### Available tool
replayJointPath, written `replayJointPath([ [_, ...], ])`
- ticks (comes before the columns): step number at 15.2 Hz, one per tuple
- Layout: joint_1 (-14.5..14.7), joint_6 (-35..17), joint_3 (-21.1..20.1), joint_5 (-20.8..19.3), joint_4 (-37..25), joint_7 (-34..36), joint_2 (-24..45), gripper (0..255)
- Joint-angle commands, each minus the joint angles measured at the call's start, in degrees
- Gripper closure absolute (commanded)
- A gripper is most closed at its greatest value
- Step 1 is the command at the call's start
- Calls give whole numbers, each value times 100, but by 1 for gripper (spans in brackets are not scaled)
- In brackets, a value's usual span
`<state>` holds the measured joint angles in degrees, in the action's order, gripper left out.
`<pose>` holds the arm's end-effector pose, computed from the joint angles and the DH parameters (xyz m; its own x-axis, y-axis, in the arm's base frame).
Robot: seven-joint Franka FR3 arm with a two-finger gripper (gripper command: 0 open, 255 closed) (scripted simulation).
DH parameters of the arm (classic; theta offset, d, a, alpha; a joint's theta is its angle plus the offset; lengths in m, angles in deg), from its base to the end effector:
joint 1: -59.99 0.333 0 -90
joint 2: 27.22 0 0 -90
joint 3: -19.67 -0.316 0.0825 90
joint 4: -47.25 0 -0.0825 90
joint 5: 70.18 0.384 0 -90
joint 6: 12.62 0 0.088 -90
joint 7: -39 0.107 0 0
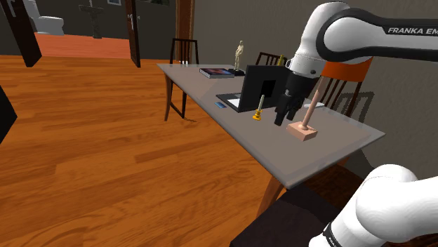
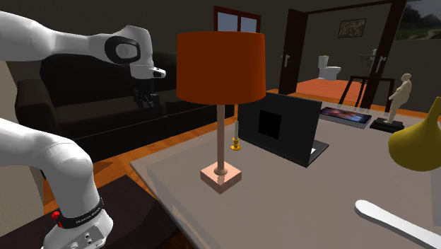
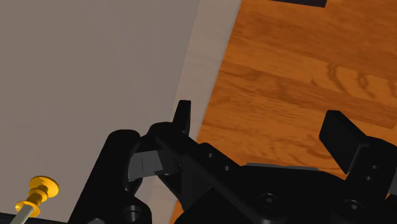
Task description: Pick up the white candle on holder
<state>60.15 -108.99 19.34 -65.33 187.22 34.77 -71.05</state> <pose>0.3197 0.0113 0.5527 0.9974 0.0711 0.0095 0.0716 -0.9942 -0.0796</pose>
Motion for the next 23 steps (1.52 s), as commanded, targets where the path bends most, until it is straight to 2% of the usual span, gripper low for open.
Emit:
replayJointPath([
  [1, 0, 0, 0, 0, 0, 0, 0, 0],
  [7, -171, -403, 522, -374, -599, -747, 1037, 0],
  [12, -257, -644, 910, -534, -1290, -1341, 1977, 0],
  [17, -327, -770, 1249, -542, -2156, -1934, 2972, 0],
  [23, -462, -733, 1567, -359, -3451, -2645, 4249, 0],
])
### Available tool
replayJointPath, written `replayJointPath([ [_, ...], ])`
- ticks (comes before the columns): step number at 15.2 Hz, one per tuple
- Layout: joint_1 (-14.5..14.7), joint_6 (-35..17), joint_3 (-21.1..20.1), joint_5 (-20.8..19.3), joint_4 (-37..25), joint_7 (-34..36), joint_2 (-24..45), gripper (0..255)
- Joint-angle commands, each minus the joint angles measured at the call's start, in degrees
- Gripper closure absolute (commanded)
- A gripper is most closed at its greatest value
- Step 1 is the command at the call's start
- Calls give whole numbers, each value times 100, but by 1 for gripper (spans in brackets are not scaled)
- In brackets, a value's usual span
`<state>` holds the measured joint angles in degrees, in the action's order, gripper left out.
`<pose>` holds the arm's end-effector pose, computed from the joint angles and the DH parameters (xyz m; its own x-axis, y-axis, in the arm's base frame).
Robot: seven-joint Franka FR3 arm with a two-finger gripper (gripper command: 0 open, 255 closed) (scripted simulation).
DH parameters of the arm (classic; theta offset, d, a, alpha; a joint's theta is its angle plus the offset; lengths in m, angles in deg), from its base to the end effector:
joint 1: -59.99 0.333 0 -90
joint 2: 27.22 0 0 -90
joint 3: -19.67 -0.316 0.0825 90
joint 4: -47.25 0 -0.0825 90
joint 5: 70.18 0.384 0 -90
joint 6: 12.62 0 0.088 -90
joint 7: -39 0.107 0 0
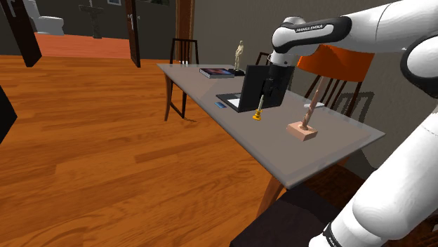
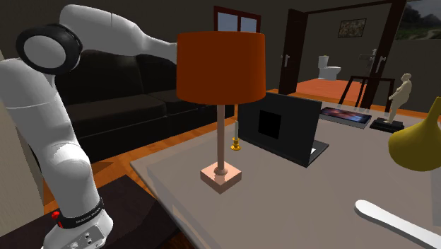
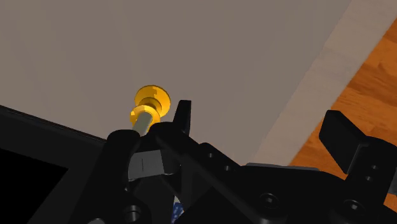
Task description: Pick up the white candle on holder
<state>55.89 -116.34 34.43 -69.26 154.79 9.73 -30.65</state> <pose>0.5140 -0.1771 0.5311 0.9841 0.1773 0.0073 0.1774 -0.9836 -0.0312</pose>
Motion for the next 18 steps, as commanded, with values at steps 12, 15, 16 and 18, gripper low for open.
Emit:
replayJointPath([
  [12, -552, 438, 239, 559, -2791, -1075, 2410, 0],
  [15, -537, 204, 234, 561, -2551, -1083, 2404, 0],
  [16, -532, 128, 232, 563, -2475, -1085, 2405, 0],
  [18, -526, 7, 229, 565, -2356, -1090, 2407, 0],
])
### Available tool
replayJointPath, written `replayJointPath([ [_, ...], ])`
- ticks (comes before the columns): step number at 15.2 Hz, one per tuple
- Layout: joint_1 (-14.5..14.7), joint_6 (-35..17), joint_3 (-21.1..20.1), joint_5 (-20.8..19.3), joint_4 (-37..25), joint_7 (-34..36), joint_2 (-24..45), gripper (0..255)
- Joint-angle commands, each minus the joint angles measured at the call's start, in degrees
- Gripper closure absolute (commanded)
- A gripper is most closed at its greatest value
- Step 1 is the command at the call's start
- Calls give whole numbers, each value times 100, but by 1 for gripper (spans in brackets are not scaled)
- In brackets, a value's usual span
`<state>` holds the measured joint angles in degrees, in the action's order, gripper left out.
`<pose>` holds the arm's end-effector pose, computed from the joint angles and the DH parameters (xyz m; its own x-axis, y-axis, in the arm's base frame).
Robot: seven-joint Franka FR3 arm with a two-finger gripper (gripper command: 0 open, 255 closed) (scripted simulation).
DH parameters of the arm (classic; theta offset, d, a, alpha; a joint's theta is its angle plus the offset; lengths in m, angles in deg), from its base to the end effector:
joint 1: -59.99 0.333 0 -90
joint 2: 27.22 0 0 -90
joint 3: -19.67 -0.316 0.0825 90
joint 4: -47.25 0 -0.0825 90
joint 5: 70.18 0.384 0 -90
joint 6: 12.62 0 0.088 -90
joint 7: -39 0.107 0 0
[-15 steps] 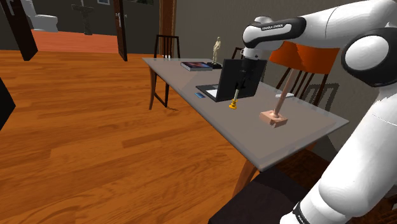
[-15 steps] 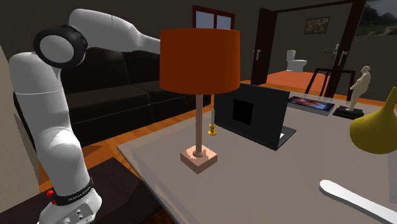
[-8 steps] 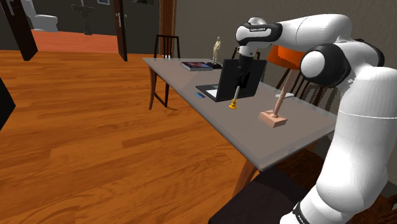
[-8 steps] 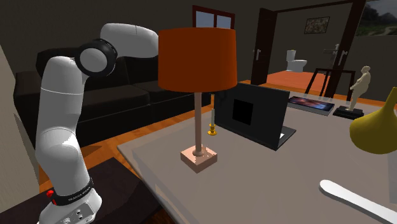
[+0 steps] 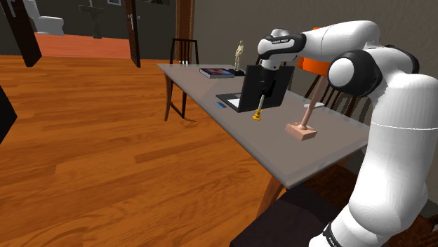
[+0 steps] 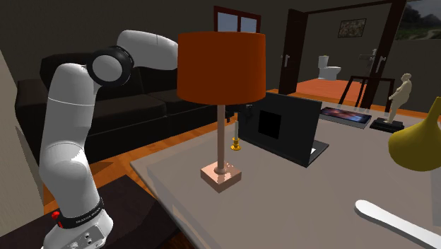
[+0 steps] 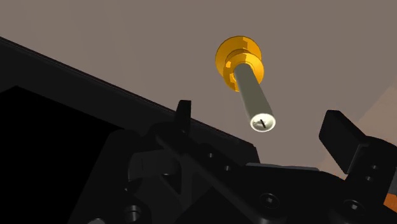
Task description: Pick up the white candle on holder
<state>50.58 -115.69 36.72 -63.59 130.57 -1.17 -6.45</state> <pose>0.6124 -0.2625 0.4857 0.9734 0.2292 0.0036 0.2293 -0.9733 -0.0072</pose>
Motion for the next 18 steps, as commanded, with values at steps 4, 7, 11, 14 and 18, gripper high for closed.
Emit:
replayJointPath([
  [4, 4, -56, -1, 0, 56, 0, -4, 255],
  [7, 4, -56, -1, 0, 55, -1, -3, 255],
  [11, 5, -56, 0, -1, 63, -1, -11, 255],
  [14, -7, 173, 5, -6, -163, 8, -15, 255],
  [18, -30, 489, 11, -6, -495, 17, 1, 255],
])
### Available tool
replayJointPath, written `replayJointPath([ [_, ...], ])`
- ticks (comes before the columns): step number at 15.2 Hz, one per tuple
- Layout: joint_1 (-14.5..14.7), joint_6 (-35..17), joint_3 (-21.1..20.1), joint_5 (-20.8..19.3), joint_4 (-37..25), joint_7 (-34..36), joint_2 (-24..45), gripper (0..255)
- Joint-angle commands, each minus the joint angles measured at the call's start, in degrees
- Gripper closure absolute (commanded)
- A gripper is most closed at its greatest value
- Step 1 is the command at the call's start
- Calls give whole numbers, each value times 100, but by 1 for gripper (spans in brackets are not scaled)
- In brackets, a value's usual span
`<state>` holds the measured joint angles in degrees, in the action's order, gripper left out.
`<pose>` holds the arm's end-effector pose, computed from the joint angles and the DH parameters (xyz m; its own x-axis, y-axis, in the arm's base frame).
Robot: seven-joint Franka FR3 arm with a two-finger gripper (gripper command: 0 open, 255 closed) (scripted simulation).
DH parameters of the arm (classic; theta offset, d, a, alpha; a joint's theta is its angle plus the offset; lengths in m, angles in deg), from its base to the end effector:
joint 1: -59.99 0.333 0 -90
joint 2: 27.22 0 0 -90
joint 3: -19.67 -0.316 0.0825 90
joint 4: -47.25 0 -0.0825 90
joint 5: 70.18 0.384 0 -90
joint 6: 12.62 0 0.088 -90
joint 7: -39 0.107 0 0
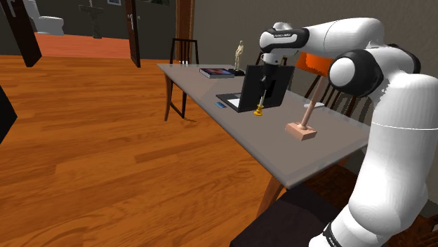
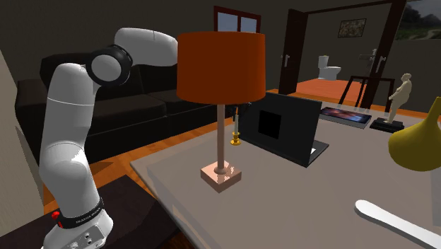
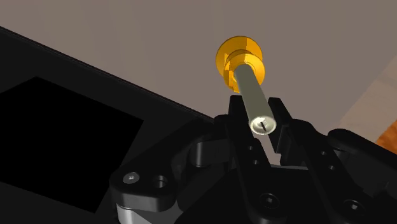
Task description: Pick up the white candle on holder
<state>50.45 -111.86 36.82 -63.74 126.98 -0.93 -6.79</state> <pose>0.6110 -0.2614 0.5137 0.9735 0.2287 0.0046 0.2287 -0.9735 -0.0064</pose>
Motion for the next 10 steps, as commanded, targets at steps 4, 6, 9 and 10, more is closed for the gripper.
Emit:
replayJointPath([
  [4, -48, 436, 7, 18, -512, 0, 80, 255],
  [6, -67, 609, 9, 27, -719, 2, 115, 255],
  [9, -91, 800, 10, 40, -955, 3, 161, 255],
  [10, -92, 800, 10, 40, -957, 3, 162, 255],
])
